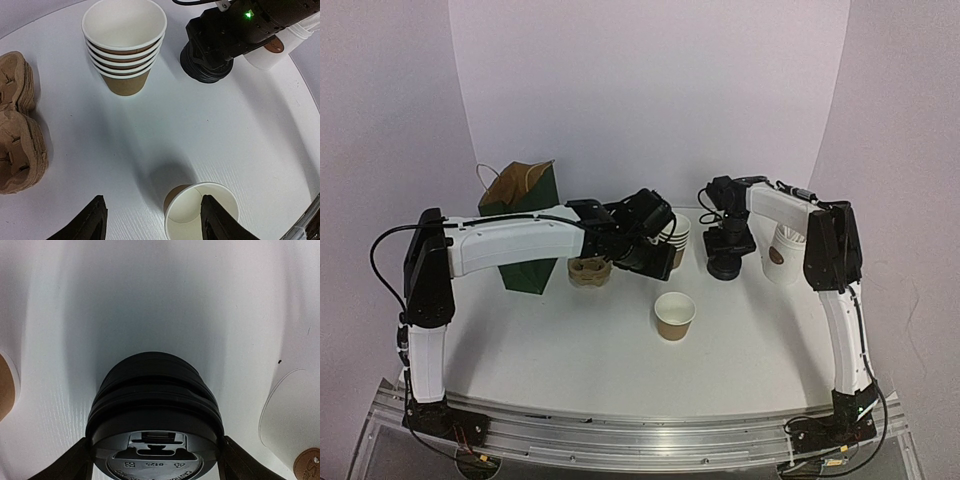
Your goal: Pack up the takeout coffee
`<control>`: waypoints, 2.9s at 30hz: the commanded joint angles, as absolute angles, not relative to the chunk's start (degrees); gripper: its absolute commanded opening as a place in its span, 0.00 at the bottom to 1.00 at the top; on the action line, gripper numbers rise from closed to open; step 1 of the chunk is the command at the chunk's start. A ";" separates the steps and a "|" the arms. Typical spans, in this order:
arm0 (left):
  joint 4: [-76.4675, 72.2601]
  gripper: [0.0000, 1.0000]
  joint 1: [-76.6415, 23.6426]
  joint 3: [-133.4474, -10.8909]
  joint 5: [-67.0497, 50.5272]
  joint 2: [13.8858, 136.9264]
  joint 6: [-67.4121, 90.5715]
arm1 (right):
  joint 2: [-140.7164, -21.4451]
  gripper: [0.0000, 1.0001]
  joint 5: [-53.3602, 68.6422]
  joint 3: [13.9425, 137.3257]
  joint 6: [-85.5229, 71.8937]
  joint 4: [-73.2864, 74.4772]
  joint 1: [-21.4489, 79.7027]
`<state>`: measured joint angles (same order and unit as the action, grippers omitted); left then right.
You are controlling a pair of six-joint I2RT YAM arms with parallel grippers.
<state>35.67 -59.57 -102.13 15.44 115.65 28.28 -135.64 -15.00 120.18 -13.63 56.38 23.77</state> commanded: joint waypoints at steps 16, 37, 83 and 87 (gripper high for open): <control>36.03 0.63 -59.68 -103.69 17.68 114.70 27.16 | -124.40 0.83 -13.02 115.11 -15.11 56.02 23.62; 39.13 0.63 -56.86 -99.34 22.47 108.33 27.73 | -108.28 0.80 -5.08 106.98 -15.05 63.52 26.78; 42.98 0.62 -51.96 -87.50 23.32 100.64 39.30 | -120.92 0.81 -0.45 114.57 -18.53 69.94 46.63; 42.38 0.62 -51.94 -86.94 23.53 100.06 39.64 | -121.62 0.81 -0.15 114.61 -18.07 70.38 46.75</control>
<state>42.03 -52.07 -87.20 21.69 101.32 38.17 -120.38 -1.38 112.43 -19.07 69.01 46.33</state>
